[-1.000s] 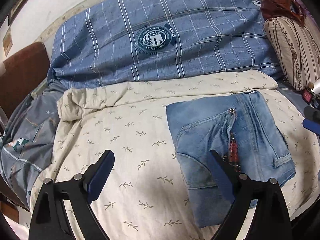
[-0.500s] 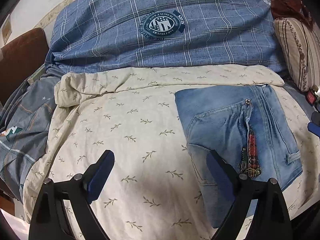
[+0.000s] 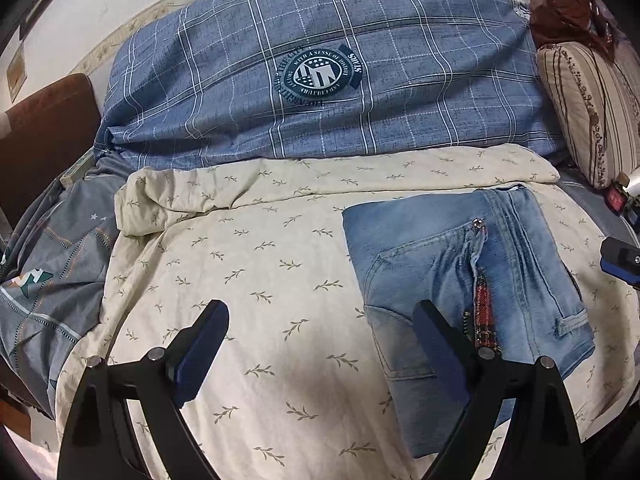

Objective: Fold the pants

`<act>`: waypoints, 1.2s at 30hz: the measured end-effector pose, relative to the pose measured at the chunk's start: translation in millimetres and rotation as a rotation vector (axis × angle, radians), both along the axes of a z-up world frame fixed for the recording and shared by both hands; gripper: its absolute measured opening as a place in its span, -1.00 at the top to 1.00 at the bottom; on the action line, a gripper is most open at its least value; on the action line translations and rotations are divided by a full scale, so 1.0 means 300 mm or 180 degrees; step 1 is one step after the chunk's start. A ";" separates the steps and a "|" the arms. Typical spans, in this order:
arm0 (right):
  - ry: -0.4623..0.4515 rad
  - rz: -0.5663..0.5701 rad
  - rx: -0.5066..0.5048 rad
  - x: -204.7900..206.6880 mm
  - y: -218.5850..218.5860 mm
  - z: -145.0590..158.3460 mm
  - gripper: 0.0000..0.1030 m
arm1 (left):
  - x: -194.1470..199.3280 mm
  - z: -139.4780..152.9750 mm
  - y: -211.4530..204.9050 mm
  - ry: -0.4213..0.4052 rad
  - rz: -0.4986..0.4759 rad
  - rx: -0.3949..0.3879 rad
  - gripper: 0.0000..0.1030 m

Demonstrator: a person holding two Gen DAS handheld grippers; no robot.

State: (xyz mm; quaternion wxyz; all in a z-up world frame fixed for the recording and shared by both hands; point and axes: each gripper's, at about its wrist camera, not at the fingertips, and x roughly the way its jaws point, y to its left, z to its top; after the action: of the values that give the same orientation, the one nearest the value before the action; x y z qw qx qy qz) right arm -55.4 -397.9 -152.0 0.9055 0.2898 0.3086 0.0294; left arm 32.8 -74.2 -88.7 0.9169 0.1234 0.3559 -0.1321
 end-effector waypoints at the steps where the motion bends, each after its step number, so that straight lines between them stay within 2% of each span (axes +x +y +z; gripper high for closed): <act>1: 0.0000 -0.0002 0.0001 0.000 -0.001 0.000 -0.46 | -0.002 0.000 -0.002 -0.0002 -0.0004 0.0005 -0.81; 36: 0.0110 -0.0009 -0.0008 0.016 0.008 -0.018 -0.46 | -0.002 -0.006 -0.023 0.0042 -0.0056 0.0022 -0.81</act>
State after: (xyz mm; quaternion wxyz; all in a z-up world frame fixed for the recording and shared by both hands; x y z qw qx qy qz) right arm -50.7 -395.6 -157.4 0.9004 0.2895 0.3238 0.0227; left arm 32.3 -81.2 -90.4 0.9129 0.1288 0.3613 -0.1397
